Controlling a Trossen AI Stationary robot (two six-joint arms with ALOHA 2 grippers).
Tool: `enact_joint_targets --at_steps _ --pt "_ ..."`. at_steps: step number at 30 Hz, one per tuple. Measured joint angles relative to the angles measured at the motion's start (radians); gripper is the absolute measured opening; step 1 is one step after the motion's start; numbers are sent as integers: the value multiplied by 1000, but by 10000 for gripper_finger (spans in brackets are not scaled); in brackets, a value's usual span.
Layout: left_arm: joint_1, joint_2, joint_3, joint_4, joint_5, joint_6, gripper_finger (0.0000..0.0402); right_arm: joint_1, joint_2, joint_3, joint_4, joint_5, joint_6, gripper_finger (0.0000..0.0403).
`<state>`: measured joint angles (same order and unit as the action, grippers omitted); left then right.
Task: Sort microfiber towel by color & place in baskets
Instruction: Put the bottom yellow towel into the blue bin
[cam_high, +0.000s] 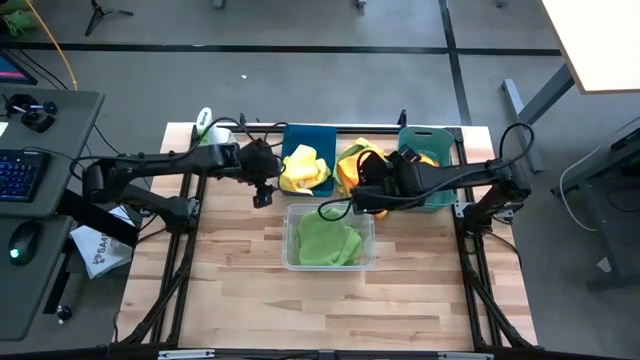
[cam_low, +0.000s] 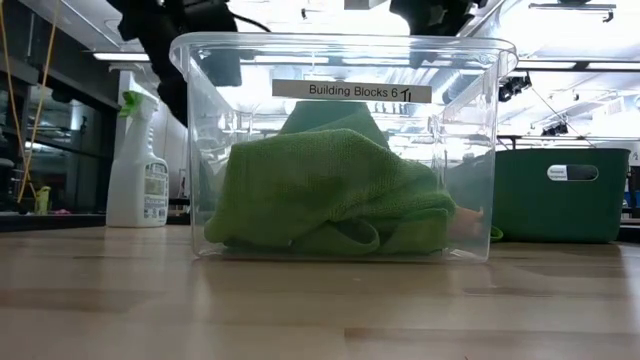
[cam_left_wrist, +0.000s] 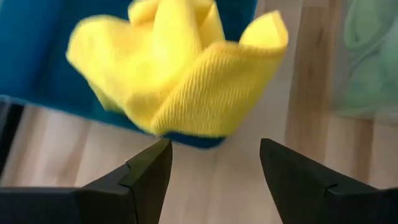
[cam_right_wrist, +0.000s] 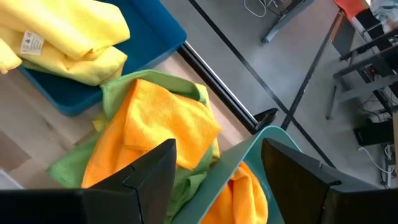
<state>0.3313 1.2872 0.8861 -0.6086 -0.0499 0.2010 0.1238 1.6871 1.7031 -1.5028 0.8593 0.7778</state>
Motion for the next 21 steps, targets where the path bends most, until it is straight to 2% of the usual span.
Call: enact_joint_targets --at_steps 3,5,7,10,11,21 --pt "-9 -1 -7 45 -26 73 207 0 0 0 0 1 -1 232" --pt "-17 -1 -9 40 -49 109 175 0 0 0 0 1 -2 232" --pt "-26 -1 -9 43 -51 126 127 0 0 0 0 1 -2 232" --pt "-47 -1 -9 41 -48 125 36 0 0 0 0 1 -2 232" --pt "-53 -1 -9 39 -47 125 18 0 0 0 0 1 -2 232" --pt "-85 102 -9 68 -50 148 0 0 0 0 0 1 -2 232"
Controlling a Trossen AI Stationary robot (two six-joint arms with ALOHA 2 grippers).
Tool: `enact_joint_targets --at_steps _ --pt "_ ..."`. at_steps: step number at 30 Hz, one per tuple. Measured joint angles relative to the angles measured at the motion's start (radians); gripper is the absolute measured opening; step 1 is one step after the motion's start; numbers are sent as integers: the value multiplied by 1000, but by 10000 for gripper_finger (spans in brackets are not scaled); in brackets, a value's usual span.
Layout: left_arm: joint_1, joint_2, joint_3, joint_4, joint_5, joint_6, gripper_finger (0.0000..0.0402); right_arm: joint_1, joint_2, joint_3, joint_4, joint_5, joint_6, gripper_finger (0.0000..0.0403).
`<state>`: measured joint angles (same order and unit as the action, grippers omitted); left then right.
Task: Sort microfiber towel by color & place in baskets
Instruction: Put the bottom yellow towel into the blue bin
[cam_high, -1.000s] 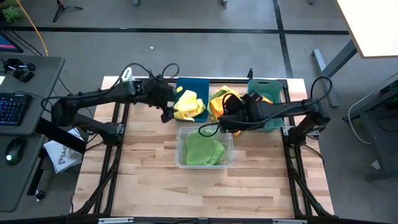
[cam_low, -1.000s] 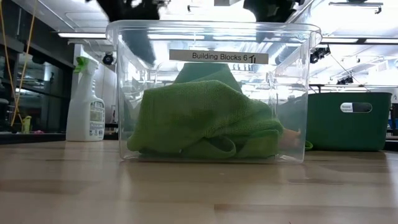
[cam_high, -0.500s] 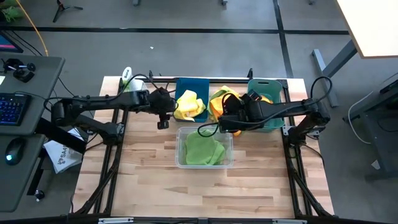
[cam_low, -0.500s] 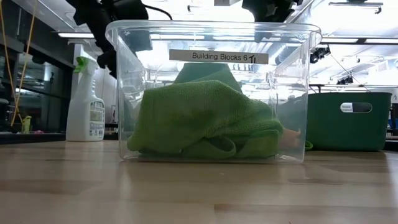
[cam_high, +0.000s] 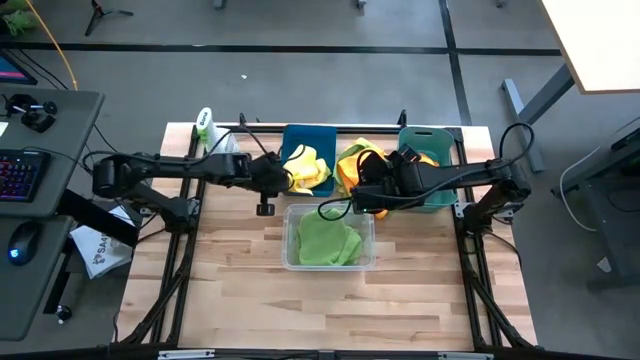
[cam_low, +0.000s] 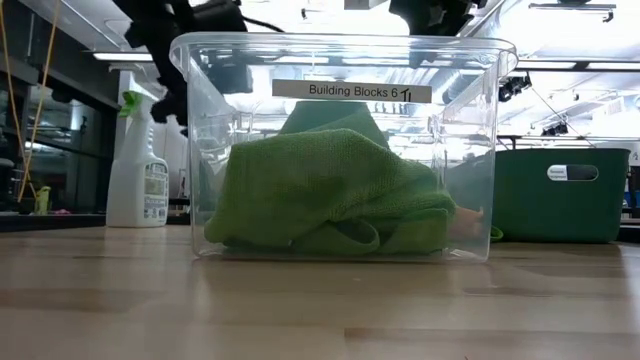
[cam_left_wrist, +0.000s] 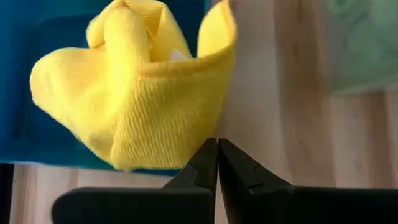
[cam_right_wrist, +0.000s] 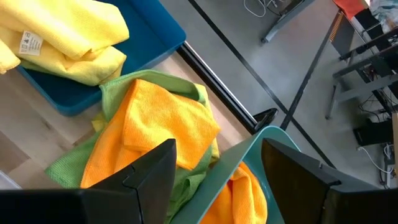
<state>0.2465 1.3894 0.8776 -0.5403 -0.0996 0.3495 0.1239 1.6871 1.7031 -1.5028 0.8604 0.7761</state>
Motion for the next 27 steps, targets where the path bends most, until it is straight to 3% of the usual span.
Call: enact_joint_targets --at_steps 11,17,27 --pt "78 101 0 266 -66 110 0 0 0 0 0 0 -18 232" --pt "145 202 1 450 -40 157 0 0 0 0 1 0 -18 232" --pt "208 304 1 450 -41 153 0 0 0 0 0 0 -26 232"
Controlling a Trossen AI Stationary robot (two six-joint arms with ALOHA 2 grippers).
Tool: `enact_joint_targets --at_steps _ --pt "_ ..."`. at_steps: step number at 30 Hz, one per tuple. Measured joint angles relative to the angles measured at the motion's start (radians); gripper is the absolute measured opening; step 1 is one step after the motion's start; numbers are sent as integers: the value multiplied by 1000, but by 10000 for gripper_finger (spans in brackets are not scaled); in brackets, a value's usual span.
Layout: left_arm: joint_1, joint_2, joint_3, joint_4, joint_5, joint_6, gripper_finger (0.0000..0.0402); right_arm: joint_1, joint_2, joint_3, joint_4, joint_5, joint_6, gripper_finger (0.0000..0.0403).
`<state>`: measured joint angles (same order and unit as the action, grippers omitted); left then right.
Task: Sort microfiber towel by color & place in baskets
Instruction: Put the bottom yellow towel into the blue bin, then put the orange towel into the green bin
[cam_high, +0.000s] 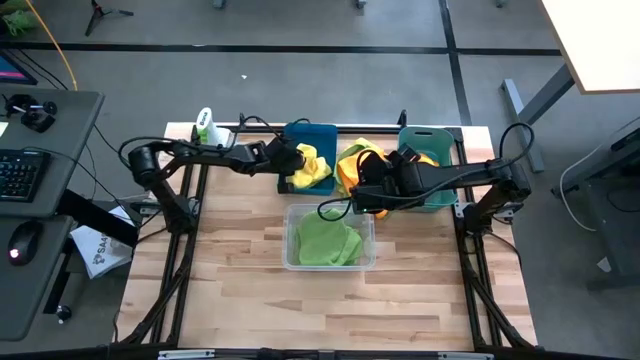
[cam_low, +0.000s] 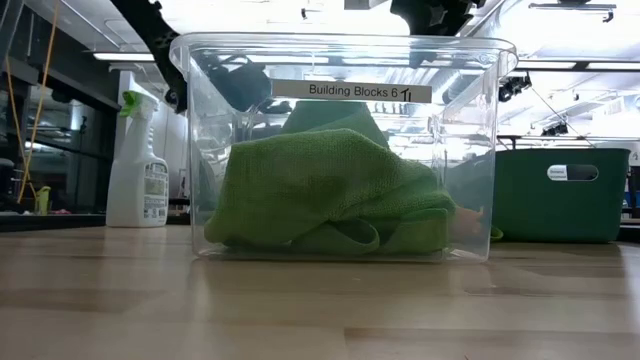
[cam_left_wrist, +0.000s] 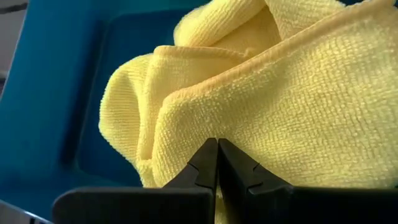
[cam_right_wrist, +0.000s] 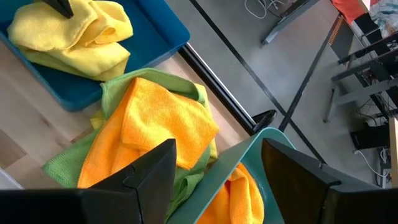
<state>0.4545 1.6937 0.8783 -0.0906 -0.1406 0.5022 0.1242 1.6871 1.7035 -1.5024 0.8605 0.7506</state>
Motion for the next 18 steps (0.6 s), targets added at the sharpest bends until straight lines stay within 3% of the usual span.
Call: enact_joint_targets --at_steps 5,11,15,18 --pt "-6 -96 0 8 -8 21 0 0 0 0 3 19 0 232" --pt "-18 -304 0 5 -104 12 0 -47 0 0 7 29 3 232" --pt "-49 -471 0 -23 -95 -78 0 -156 0 0 52 22 -81 232" --pt "-86 -589 1 -56 13 -214 1 -299 0 0 131 -67 -170 232"
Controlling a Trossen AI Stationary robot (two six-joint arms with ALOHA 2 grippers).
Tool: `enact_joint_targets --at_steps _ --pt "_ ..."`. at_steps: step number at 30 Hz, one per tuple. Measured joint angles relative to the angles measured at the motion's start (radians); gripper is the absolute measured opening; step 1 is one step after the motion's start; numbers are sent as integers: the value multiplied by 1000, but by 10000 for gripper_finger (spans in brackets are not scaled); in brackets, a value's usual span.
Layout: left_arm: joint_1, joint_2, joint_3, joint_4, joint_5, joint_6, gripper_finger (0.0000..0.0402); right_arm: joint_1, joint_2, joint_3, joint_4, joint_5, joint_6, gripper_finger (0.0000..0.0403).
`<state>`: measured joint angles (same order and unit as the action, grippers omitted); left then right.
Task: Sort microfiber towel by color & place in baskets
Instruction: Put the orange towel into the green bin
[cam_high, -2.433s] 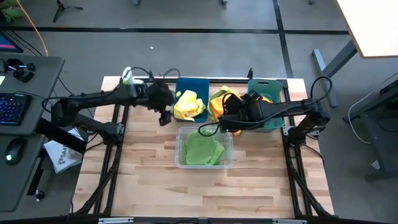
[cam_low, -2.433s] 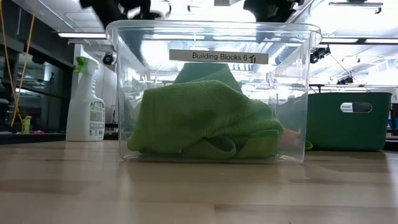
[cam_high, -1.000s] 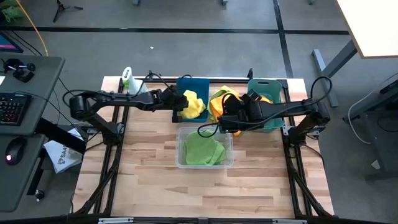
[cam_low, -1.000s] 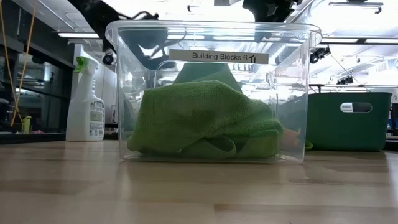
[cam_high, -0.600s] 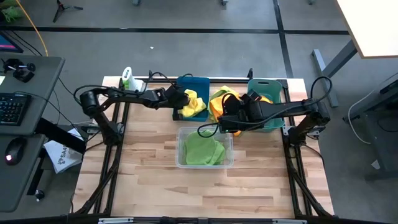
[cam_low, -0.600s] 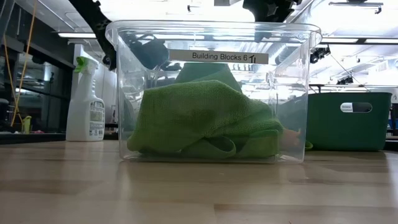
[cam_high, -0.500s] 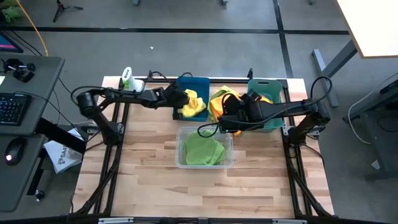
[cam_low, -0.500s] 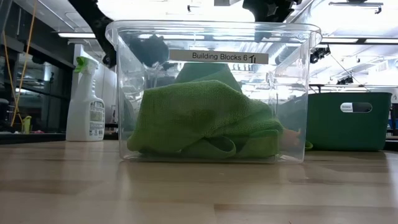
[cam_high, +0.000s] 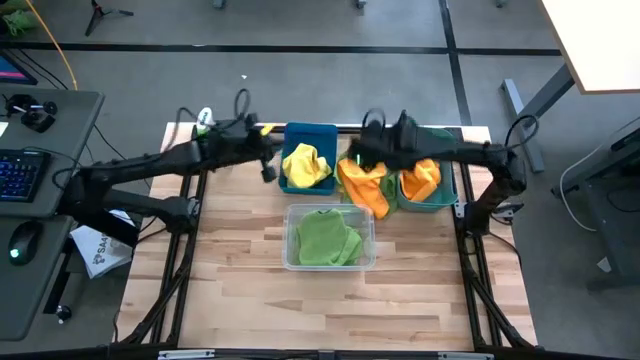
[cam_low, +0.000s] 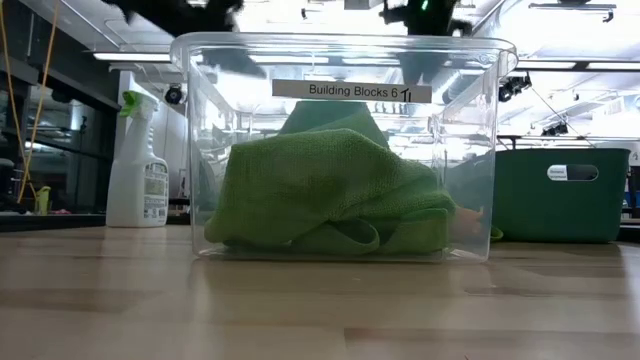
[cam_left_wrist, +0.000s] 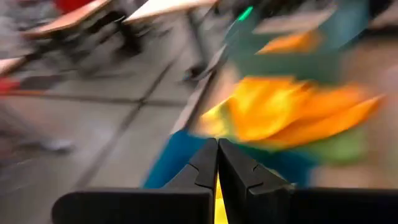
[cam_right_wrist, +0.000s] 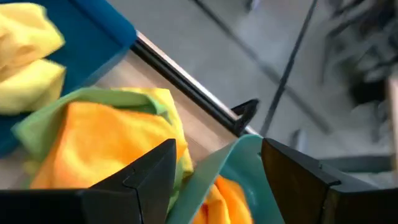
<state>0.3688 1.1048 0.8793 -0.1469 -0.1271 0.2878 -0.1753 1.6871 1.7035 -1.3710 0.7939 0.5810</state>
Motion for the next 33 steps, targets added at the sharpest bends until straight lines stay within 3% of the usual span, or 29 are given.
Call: enact_joint_targets --at_steps 3,5,9,14,22,30,33 --pt "-50 -78 0 -59 153 -121 1 -150 0 0 131 -154 -95 232" --pt "-95 -111 0 -112 202 -178 1 -229 0 0 230 -278 -136 232" --pt "-202 -138 0 -209 168 -226 1 -314 5 1 314 -454 -193 232" --pt "-338 -127 -36 -220 46 -291 1 -327 58 -14 258 -469 -243 232" --pt "-511 -121 -117 -181 -81 -424 1 -349 76 -252 394 -625 -324 232" --pt "-641 -125 -115 -64 -136 -436 1 -345 60 -357 460 -693 -340 232" --pt "-674 -125 -115 -62 -206 -431 1 -346 60 -387 488 -702 -359 232"
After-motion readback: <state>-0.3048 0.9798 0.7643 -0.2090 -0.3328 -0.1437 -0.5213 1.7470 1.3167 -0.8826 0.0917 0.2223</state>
